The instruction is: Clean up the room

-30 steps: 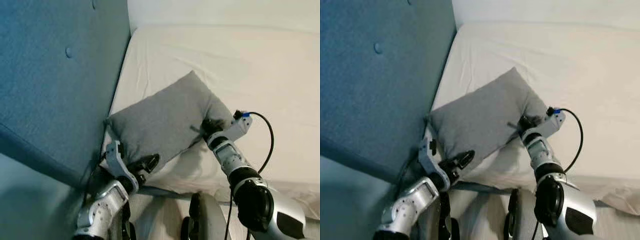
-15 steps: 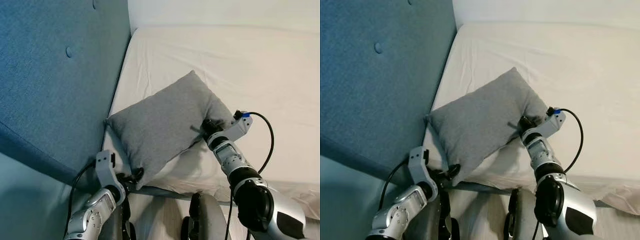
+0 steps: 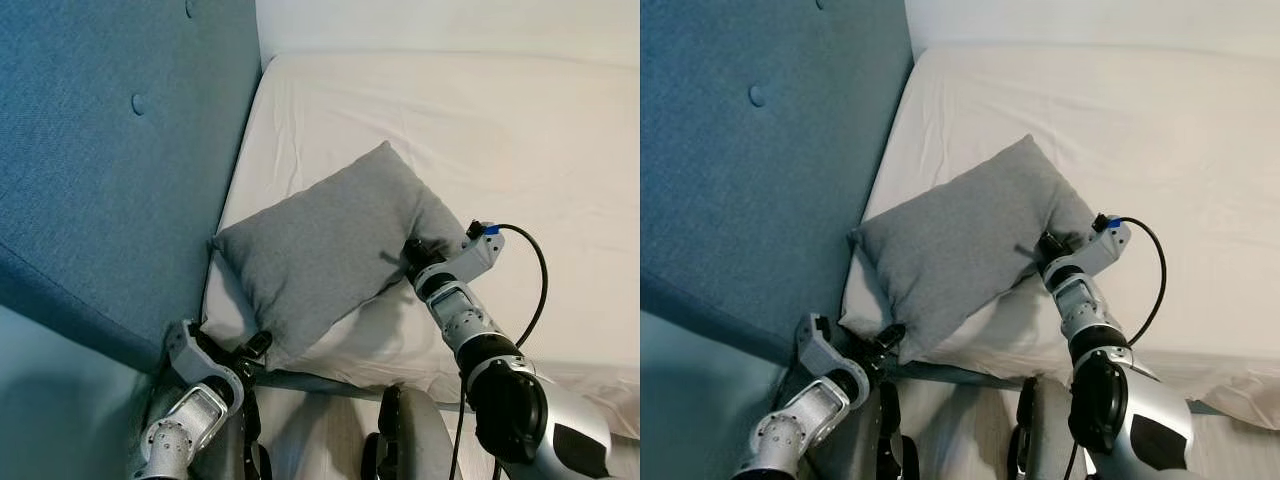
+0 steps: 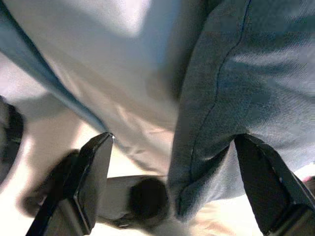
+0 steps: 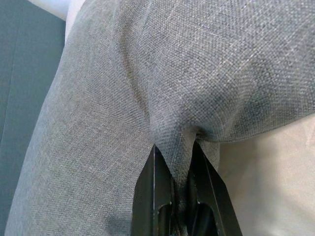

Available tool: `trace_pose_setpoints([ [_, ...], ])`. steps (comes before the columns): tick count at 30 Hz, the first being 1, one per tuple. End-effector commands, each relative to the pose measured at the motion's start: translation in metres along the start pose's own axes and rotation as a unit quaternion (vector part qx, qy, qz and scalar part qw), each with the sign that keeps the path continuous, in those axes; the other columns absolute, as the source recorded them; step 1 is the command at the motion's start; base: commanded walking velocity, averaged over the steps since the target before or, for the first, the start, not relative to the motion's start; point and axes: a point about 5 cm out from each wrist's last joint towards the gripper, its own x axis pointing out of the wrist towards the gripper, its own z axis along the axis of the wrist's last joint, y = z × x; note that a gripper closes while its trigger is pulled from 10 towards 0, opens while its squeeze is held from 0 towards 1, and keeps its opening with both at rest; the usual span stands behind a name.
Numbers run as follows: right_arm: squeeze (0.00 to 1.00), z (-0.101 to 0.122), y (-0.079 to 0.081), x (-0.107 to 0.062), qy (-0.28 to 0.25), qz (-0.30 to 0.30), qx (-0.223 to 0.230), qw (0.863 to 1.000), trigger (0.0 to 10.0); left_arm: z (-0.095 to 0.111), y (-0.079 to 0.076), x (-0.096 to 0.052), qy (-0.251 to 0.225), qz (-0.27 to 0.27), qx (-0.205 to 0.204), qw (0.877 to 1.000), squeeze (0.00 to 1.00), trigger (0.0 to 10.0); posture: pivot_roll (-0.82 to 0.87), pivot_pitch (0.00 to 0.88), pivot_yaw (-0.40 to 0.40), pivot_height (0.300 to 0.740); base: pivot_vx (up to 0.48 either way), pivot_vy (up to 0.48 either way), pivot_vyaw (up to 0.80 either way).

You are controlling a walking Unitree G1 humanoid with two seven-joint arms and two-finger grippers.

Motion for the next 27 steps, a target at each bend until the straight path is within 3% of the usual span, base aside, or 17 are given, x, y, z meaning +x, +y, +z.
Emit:
trace_pose_setpoints([
  [1, 0.00, -0.016, -0.009, -0.005, 0.032, -0.012, -0.003, 0.999, 0.0, -0.006, 0.006, -0.002, -0.001, 0.003, -0.041, 0.999, 0.54, 10.0, 0.14, 0.409, -0.016, 0.596, 0.000, 0.000, 0.00],
  [4, 0.00, -0.016, -0.010, -0.005, 0.032, -0.013, -0.003, 0.999, 0.0, -0.012, -0.003, 0.001, -0.008, -0.020, -0.055, 0.998, 0.53, 10.0, 0.14, 0.410, -0.017, 0.596, 0.000, 0.000, 0.00],
  [7, 0.00, -0.016, -0.011, -0.005, 0.033, -0.014, -0.003, 0.999, 0.0, -0.020, -0.022, 0.006, -0.023, -0.058, -0.067, 0.996, 0.39, 10.0, 0.14, 0.407, -0.017, 0.596, 0.000, 0.000, 0.00],
  [10, 0.00, -0.016, -0.011, -0.005, 0.033, -0.014, -0.003, 0.999, 0.0, -0.022, -0.029, 0.008, -0.027, -0.071, -0.069, 0.995, 0.35, 10.0, 0.13, 0.408, -0.016, 0.596, 0.000, 0.000, 0.00],
  [11, 0.00, -0.016, -0.011, -0.005, 0.033, -0.014, -0.003, 0.999, 0.0, -0.023, -0.035, 0.010, -0.030, -0.084, -0.068, 0.994, 0.20, 10.0, 0.13, 0.409, -0.016, 0.596, 0.000, 0.000, 0.00],
  [15, 0.00, -0.017, -0.010, -0.005, 0.034, -0.013, -0.003, 0.999, 0.0, -0.040, -0.054, 0.018, 0.015, -0.103, -0.004, 0.995, 0.19, 9.7, 0.14, 0.406, -0.012, 0.596, 0.000, 0.000, 0.00],
  [17, 0.00, -0.017, -0.010, -0.005, 0.034, -0.013, -0.003, 0.999, 0.0, -0.040, -0.054, 0.018, 0.015, -0.103, -0.004, 0.995, 0.19, 9.7, 0.14, 0.406, -0.012, 0.596, 0.000, 0.000, 0.00],
  [18, 0.00, -0.017, -0.010, -0.005, 0.034, -0.013, -0.003, 0.999, 0.0, -0.046, -0.054, 0.018, 0.031, -0.099, 0.020, 0.994, 0.19, 3.9, 0.14, 0.405, -0.011, 0.596, 0.000, 0.000, 0.00],
  [19, 0.00, -0.017, -0.010, -0.005, 0.034, -0.013, -0.003, 0.999, 0.0, -0.046, -0.054, 0.018, 0.031, -0.099, 0.020, 0.994, 0.19, 3.9, 0.14, 0.405, -0.011, 0.596, 0.000, 0.000, 0.00],
  [20, 0.00, -0.018, -0.011, -0.006, 0.034, -0.013, -0.002, 0.999, 0.0, -0.053, -0.050, 0.018, 0.047, -0.083, 0.041, 0.995, 0.11, 0.0, 0.14, 0.404, -0.009, 0.596, 0.000, 0.000, 0.00],
  [21, 0.00, -0.018, -0.011, -0.006, 0.034, -0.014, -0.002, 0.999, 0.0, -0.059, -0.046, 0.018, 0.059, -0.073, 0.053, 0.994, 0.04, 0.0, 0.14, 0.404, -0.008, 0.596, 0.000, 0.000, 0.00],
  [27, 0.00, -0.019, -0.011, -0.006, 0.035, -0.014, -0.001, 0.999, 0.0, -0.068, -0.036, 0.016, 0.075, -0.051, 0.083, 0.992, 0.00, 0.0, 0.14, 0.406, -0.007, 0.596, 0.000, 0.000, 0.00],
])
